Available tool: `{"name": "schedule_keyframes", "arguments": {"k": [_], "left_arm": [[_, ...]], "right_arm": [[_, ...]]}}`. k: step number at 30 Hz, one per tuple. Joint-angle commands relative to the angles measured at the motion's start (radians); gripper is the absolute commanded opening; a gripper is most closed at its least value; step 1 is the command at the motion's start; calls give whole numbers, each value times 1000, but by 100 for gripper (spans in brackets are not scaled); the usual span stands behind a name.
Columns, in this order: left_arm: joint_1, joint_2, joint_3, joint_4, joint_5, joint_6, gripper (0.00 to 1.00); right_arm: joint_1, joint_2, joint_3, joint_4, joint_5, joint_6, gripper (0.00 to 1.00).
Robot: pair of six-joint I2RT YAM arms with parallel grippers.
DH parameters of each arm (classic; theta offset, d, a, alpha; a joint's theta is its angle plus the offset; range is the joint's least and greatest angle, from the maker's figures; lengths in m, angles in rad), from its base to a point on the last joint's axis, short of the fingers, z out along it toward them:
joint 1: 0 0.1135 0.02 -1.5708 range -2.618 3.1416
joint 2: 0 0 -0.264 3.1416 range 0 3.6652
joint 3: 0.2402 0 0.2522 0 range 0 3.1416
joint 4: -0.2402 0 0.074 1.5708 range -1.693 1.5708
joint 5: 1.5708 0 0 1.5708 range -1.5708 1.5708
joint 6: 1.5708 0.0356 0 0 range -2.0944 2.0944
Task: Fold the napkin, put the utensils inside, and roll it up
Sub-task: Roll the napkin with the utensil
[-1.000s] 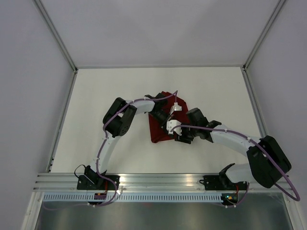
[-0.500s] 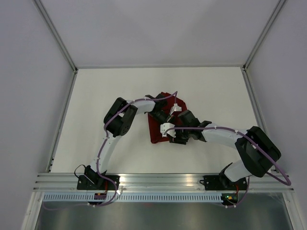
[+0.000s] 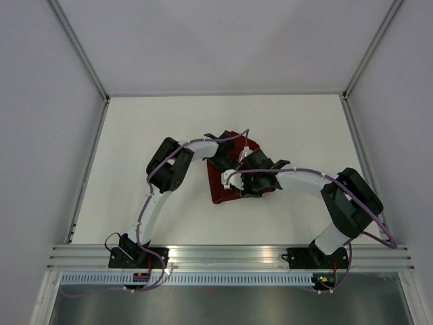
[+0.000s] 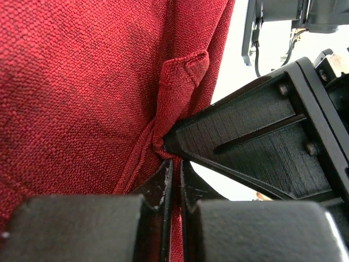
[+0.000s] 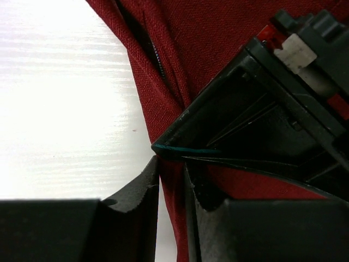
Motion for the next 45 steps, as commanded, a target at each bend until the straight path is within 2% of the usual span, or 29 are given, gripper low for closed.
{"name": "schedule_keyframes", "arguments": {"k": [1, 2, 4, 5, 11, 17, 23, 29, 33, 36, 40, 43, 45], "left_arm": [[7, 22, 0, -12, -94, 37, 10], [9, 16, -2, -7, -94, 34, 16], [13, 5, -6, 13, -87, 16, 20], [15, -9, -10, 25, -85, 8, 25], [38, -84, -40, 125, -45, -78, 34], [56, -173, -123, 277, -66, -178, 36], [114, -306, -262, 493, -171, -325, 38], [185, -508, -436, 675, -436, -452, 36], [190, -679, -601, 830, -687, -504, 33], [179, -820, -715, 912, -804, -506, 32], [119, -984, -833, 1024, -945, -433, 33], [26, -1061, -904, 1077, -1059, -333, 38], [-75, -1087, -960, 1154, -1160, -216, 39]], "right_arm": [[-11, 61, 54, -137, -88, -36, 17], [-28, 73, 67, -159, -102, -38, 15], [-46, 116, 118, -208, -135, -54, 14], [-68, 131, 135, -257, -169, -65, 14], [-111, 234, 213, -364, -231, -119, 12], [-135, 328, 285, -456, -267, -163, 11], [-163, 427, 377, -568, -306, -202, 11], [-186, 521, 472, -673, -327, -236, 11], [-201, 573, 529, -723, -333, -240, 11], [-206, 604, 564, -754, -333, -239, 11], [-211, 638, 603, -786, -332, -239, 11], [-211, 661, 629, -806, -333, -234, 11], [-212, 676, 646, -811, -333, -229, 11]]}}
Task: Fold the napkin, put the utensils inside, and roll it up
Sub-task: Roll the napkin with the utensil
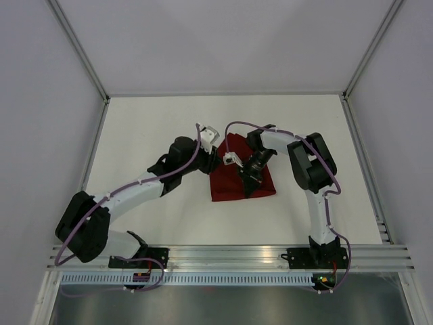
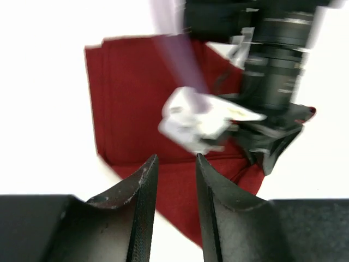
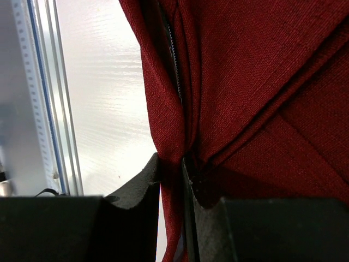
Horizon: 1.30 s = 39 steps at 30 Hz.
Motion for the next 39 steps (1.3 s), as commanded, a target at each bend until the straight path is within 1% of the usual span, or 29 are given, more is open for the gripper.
{"name": "schedule_keyframes", "arguments": {"k": [1, 2, 3, 5, 7, 8, 10, 11, 14, 16, 22, 26, 34, 36, 37, 39], "left_arm": [[-137, -56, -84, 180, -251, 203, 40], [-207, -58, -98, 231, -294, 270, 40], [-235, -57, -120, 250, -338, 299, 41], [-310, -37, -132, 287, -388, 371, 42], [-356, -12, -138, 312, -429, 418, 42], [-401, 23, -135, 316, -448, 463, 42], [-441, 66, -138, 339, -481, 513, 43], [-474, 91, -138, 348, -488, 551, 45], [-514, 180, -100, 298, -480, 564, 49], [-528, 235, -78, 281, -459, 565, 51], [-554, 328, -72, 309, -446, 597, 52], [-556, 358, -60, 307, -419, 613, 53], [-556, 421, -49, 293, -422, 626, 52], [-556, 434, -45, 275, -413, 623, 50], [-555, 437, -42, 260, -403, 623, 44], [-550, 453, -20, 217, -377, 610, 35]], "right_arm": [[6, 94, -9, 25, 114, -54, 11], [3, 103, 2, 20, 113, -54, 11], [3, 109, 8, 14, 110, -54, 11], [-1, 121, 25, 3, 108, -52, 11], [-6, 131, 34, -6, 104, -51, 11], [-7, 137, 42, -7, 104, -51, 11], [-9, 143, 48, -15, 104, -49, 11], [-10, 144, 50, -16, 102, -49, 11], [-12, 146, 51, -13, 102, -43, 12], [-14, 151, 53, -13, 102, -41, 12], [-23, 163, 63, -26, 98, -47, 12], [-27, 169, 71, -32, 96, -51, 12], [-33, 175, 80, -44, 90, -60, 12], [-37, 177, 80, -46, 88, -61, 12], [-35, 178, 80, -47, 88, -63, 12], [-37, 180, 83, -50, 85, -63, 12]]}}
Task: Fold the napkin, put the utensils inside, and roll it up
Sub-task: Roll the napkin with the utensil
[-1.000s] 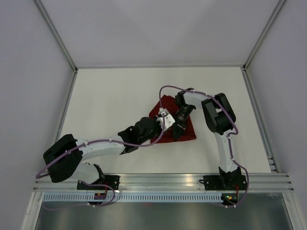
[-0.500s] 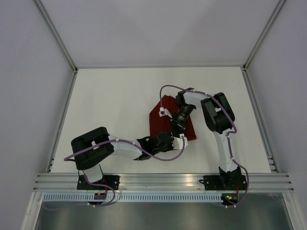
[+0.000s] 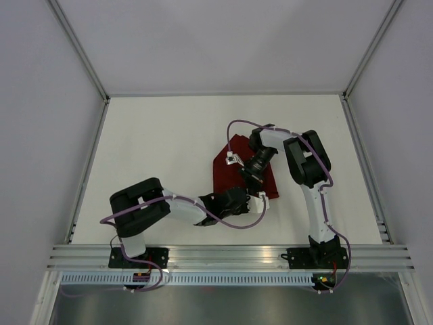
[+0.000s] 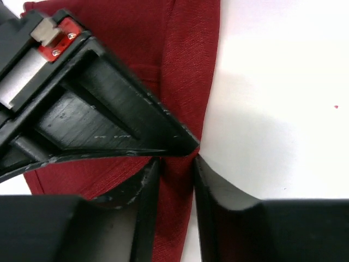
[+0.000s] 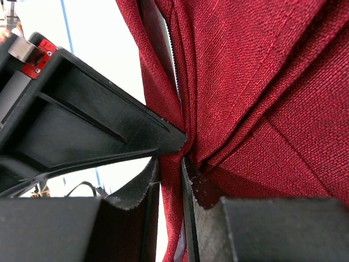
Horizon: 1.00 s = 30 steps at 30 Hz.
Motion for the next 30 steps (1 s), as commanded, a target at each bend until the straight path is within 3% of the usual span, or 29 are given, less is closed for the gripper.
{"name": "schedule_keyframes", "arguments": {"k": [1, 7, 9, 13, 17, 22, 26, 30], "left_arm": [[7, 54, 41, -92, 46, 11, 27], [15, 65, 107, -230, 144, -30, 4], [22, 63, 135, -290, 202, -44, 2], [42, 63, 175, -376, 313, -71, 2], [58, 76, 225, -465, 397, -85, 2], [81, 88, 265, -547, 471, -110, 2], [98, 96, 281, -567, 535, -131, 2], [128, 109, 320, -621, 621, -162, 2]], "right_arm": [[-6, 68, 3, 110, 134, -73, 12], [-6, 62, -2, 110, 131, -78, 14], [-6, 51, -9, 122, 131, -66, 22], [-12, -9, -43, 174, 122, -35, 41], [-38, -81, -65, 243, 104, 37, 50], [-93, -201, -115, 410, 78, 202, 53], [-121, -316, -207, 636, 113, 456, 54], [-179, -417, -268, 789, 115, 568, 55]]}}
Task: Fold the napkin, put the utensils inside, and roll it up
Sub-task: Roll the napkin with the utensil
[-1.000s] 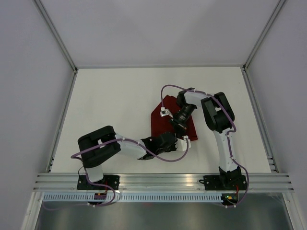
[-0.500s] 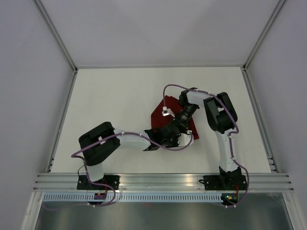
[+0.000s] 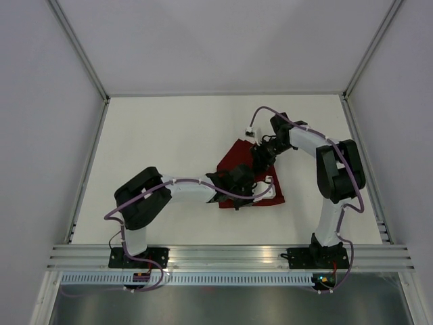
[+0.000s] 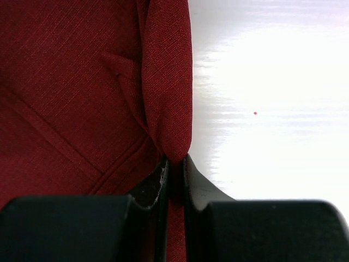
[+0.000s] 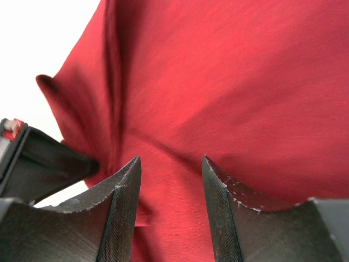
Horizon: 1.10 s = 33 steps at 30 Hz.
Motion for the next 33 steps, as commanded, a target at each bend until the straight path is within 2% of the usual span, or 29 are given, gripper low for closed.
{"name": "schedule_keyframes", "arguments": {"k": [1, 11, 14, 17, 21, 26, 33], "left_arm": [[26, 53, 28, -154, 182, -89, 2], [163, 160, 176, -322, 487, -162, 2], [198, 206, 219, -352, 567, -180, 2], [220, 243, 260, -389, 631, -188, 2], [253, 342, 338, -472, 716, -200, 2], [275, 393, 386, -495, 767, -212, 2], [283, 436, 424, -524, 776, -231, 2]], "right_arm": [[-50, -106, -41, 251, -2, 171, 55], [-268, -287, -141, 322, -141, 216, 55], [-315, -353, -201, 302, -145, 126, 55], [-315, -521, -306, 317, -134, 32, 56], [-285, -703, -504, 394, -48, -52, 62], [-124, -854, -649, 389, 38, -174, 62], [156, -886, -764, 434, 216, -200, 63]]}}
